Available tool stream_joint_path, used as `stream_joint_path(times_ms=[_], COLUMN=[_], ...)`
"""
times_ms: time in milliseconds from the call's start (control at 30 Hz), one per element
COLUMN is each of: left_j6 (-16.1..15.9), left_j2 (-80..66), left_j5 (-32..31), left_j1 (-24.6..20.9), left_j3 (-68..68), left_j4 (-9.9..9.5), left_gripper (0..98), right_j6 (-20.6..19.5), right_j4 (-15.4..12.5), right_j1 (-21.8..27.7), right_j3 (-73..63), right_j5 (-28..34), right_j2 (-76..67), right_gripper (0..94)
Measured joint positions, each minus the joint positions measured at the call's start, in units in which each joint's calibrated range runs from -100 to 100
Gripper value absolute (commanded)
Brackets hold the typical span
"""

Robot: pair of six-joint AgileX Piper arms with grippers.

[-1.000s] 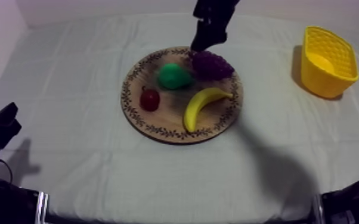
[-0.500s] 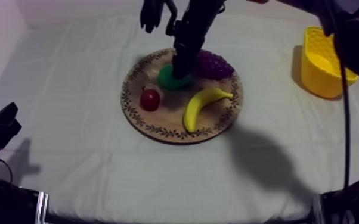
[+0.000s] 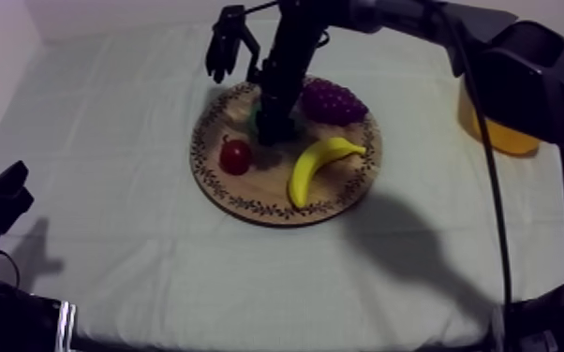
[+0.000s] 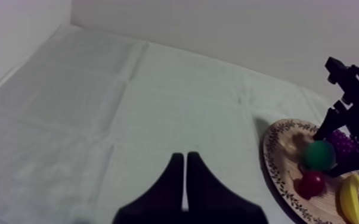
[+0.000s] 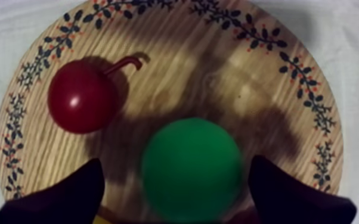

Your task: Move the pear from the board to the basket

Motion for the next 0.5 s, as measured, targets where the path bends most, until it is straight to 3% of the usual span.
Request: stream_joint_path(times_ms=[233,500], left_j6=[0.0,0.0], left_j2=[0.0,0.0], left_j5=[0.0,0.0], left_j1=[0.0,0.0], left_j3=[0.0,0.0], left_j4=[0.00,0.00], left_gripper=[0.1,0.1], right_j6=[-0.6,-0.8], right_j4=[0.7,1.2], right_j1=[0.3,0.7], right_j3=[-4.1,-5.4], right_j5=[0.3,0.7], right_j2=[3.8,5.6], right_gripper=[61.1,31.6])
